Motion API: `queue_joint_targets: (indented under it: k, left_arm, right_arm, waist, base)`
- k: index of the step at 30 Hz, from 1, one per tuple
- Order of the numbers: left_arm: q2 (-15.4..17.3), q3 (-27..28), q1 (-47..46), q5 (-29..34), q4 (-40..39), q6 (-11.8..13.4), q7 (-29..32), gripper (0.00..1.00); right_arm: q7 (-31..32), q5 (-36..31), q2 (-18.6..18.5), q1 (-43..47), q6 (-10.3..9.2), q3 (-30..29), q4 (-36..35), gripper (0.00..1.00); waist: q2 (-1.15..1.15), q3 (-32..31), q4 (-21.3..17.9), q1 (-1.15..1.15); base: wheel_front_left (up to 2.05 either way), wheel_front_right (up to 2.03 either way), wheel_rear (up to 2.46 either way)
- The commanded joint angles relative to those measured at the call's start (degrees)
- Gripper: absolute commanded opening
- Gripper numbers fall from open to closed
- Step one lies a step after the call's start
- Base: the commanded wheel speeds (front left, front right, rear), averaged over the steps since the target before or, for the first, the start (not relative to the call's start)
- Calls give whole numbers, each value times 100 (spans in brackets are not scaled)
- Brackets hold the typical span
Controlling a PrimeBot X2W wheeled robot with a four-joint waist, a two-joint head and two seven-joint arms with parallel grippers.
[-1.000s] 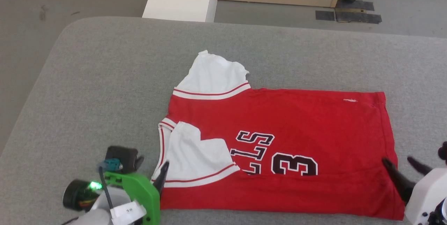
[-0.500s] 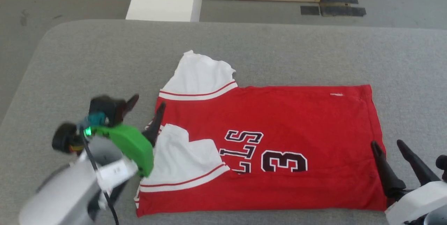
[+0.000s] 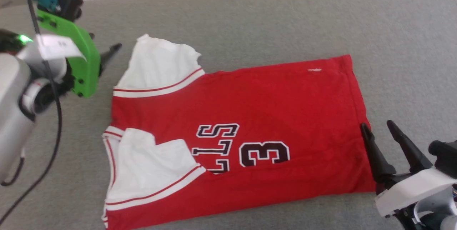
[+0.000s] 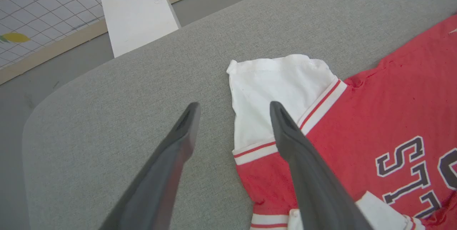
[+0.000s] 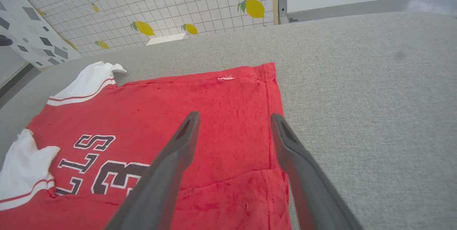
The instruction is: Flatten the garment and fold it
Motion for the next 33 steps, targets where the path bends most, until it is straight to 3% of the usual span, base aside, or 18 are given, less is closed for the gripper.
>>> queue_joint_targets:
  k: [1, 8, 29, 33]
  left_arm:
    - [40, -16, -204, -72, 163, -66, 156, 100]
    - [14, 12, -726, -364, 707, -259, 643, 100]
    - [75, -333, -1332, 34, 1560, -378, 520, 100]
    - [64, -408, -1353, -32, 1704, -381, 758, 100]
  right_arm:
    - [-65, -25, 62, -124, -6, 64, -28, 100]
    - [-129, -37, 153, -295, -6, 248, -136, 100]
    - [-184, -85, 213, -518, -6, 373, -255, 100]
    - [-176, -76, 213, -525, -6, 383, -275, 100]
  waist:
    - [0, 482, -485, 0]
    - [0, 861, -746, 0]
    - [0, 1431, -939, 0]
    - [0, 1464, -961, 0]
  base:
    - [0, 0, 0]
    - [0, 0, 0]
    - [0, 0, 0]
    - [0, 0, 0]
